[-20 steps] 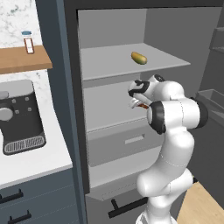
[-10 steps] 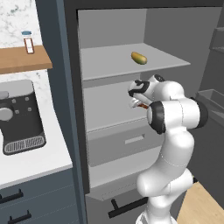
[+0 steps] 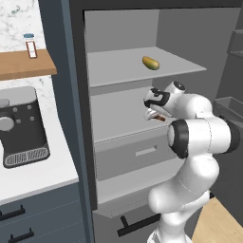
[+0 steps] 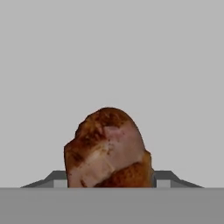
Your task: Place one cucumber and one chicken drumstick in each tupperware on the nearby counter, to pack two identical lunches.
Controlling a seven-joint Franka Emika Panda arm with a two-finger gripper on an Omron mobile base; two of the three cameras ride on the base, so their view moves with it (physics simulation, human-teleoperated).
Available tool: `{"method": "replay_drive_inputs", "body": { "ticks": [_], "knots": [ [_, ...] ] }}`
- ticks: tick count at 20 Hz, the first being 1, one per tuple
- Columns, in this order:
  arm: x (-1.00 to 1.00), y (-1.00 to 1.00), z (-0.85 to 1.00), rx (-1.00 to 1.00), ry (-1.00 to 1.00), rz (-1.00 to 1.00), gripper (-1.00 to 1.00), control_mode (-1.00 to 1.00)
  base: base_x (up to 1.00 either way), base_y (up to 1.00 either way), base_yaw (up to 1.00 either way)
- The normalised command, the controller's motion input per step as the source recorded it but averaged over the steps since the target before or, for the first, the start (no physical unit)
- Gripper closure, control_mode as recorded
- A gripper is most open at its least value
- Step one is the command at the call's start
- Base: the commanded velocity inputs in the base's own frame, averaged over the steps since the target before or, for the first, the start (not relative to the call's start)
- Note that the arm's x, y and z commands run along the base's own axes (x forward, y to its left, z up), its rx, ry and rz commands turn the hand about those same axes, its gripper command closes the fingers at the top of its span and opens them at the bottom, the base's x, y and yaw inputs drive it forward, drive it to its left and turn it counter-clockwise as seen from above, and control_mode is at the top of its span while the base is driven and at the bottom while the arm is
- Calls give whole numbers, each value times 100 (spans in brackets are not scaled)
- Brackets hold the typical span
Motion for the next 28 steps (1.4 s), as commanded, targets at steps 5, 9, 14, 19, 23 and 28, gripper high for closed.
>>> {"method": "replay_drive_inputs", "body": {
  "ticks": [5, 9, 14, 19, 23, 28],
  "knots": [
    [-94, 0, 69, 0, 4, 0, 100, -100, 0, 0, 0],
    [-91, 0, 88, -2, 16, 0, 100, -100, 0, 0, 0],
    [-100, 0, 30, -5, 14, 0, 100, -100, 0, 0, 0],
    [-100, 18, -1, -9, 5, -1, 100, -100, 0, 0, 0],
    [-89, 25, -1, -8, 4, -7, 100, -100, 0, 0, 0],
    [-62, 6, 0, -2, 0, -5, 100, -100, 0, 0, 0]
  ]
}}
